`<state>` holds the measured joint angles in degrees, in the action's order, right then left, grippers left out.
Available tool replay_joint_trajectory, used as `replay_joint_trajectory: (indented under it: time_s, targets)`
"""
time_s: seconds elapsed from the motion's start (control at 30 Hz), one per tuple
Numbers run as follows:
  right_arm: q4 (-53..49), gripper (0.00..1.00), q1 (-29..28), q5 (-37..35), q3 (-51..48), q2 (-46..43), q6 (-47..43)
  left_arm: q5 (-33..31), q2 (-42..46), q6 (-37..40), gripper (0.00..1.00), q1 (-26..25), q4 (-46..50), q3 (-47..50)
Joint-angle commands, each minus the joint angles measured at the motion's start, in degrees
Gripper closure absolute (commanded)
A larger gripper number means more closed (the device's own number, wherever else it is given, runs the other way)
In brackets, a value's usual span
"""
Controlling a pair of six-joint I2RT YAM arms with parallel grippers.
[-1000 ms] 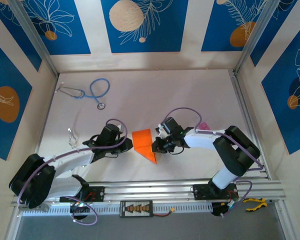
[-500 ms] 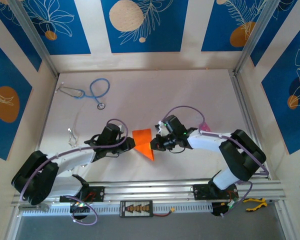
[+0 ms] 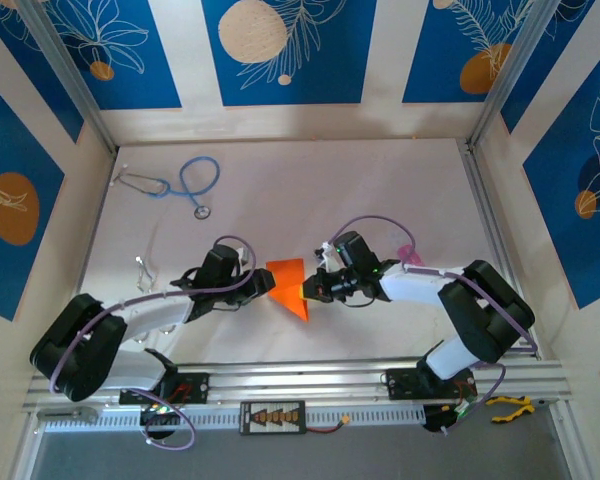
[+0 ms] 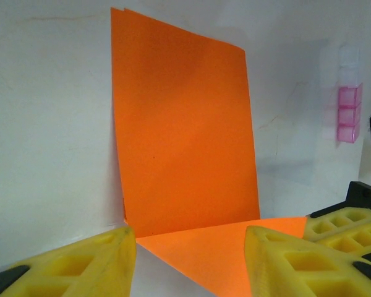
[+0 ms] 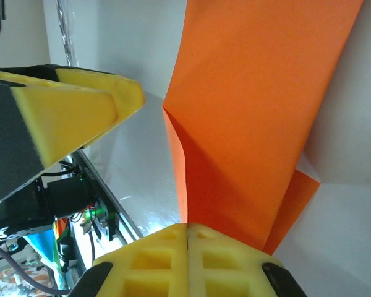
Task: Fold a paper plane with a square sheet of paper (pick it up from the middle)
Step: Fourth fold the wing at the center of the table.
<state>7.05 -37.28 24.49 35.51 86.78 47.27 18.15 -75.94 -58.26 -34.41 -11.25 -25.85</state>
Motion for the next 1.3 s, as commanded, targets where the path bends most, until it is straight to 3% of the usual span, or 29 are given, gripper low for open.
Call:
replay_joint_trajectory:
  time_s: [0.0, 0.3, 1.0, 1.27]
  targets:
    - [2.00, 1.00, 0.54, 2.82, -0.96, -1.62, 1.18, 1.98, -1.18, -1.57, 0.50, 1.00, -3.21, 1.14]
    - [2.75, 1.00, 0.98, 3.66, -1.40, -1.88, 1.51, 3.90, -4.19, -3.26, 0.50, 1.36, -7.91, 1.50]
    - [4.06, 1.00, 1.15, 4.18, -2.04, -2.67, 2.43, 4.51, -6.87, -3.83, 0.48, 1.53, -9.20, 1.25]
    - [3.87, 1.00, 1.24, 4.00, -2.48, -2.62, 2.31, 5.13, -7.99, -4.28, 0.54, 1.52, -10.83, 1.17]
